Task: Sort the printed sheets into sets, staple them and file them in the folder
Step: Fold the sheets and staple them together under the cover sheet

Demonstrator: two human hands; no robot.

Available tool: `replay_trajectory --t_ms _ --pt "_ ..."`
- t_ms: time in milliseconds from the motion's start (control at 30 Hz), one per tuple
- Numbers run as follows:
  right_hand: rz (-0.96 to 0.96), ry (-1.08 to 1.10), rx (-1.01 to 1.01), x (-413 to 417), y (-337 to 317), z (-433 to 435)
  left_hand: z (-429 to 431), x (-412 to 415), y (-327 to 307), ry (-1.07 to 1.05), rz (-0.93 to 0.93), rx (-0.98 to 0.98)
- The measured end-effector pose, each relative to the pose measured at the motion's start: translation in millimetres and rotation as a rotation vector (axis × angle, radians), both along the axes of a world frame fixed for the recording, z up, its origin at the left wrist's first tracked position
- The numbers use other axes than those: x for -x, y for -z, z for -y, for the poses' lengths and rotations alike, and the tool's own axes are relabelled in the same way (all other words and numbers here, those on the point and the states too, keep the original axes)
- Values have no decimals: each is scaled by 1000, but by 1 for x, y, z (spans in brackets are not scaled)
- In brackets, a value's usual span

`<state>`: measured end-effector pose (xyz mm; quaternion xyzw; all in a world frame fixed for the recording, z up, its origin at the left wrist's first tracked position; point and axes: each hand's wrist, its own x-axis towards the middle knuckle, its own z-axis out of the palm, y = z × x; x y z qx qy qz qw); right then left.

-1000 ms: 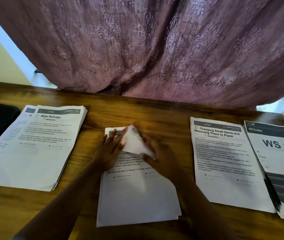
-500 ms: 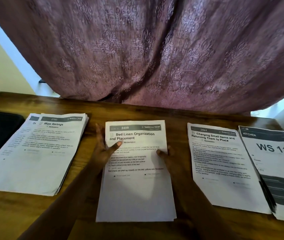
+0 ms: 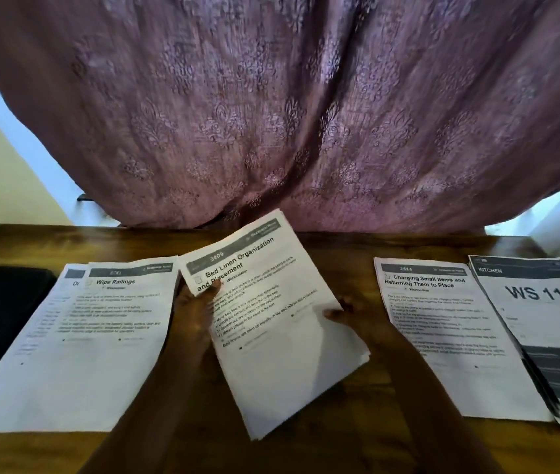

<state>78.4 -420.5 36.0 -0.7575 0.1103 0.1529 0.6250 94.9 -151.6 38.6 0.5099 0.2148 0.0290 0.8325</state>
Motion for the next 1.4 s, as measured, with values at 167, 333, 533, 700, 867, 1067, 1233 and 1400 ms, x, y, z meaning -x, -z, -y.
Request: replay_trajectory --t_ms 167,333,533,700,867,1067,1233,1400 --pt "-161 199 -151 25 15 -8 -5 3 9 -81 22 6" --pt "-188 358 -317 45 30 -18 -3 13 14 -118 -19 -22" --pt "-80 492 -480 64 30 -42 3 25 23 -132 0 -9" --pt "-66 420 -418 74 20 -51 -12 24 24 124 32 220" --pt "98 445 -225 56 3 -9 -94 10 14 593 186 498" --pt "302 374 -37 52 -37 -17 -48 6 -43 527 150 -472" --pt "401 400 13 73 -42 -32 -9 62 -47 192 314 -586" --pt "458 450 27 84 -16 -49 14 83 7 214 254 -826"
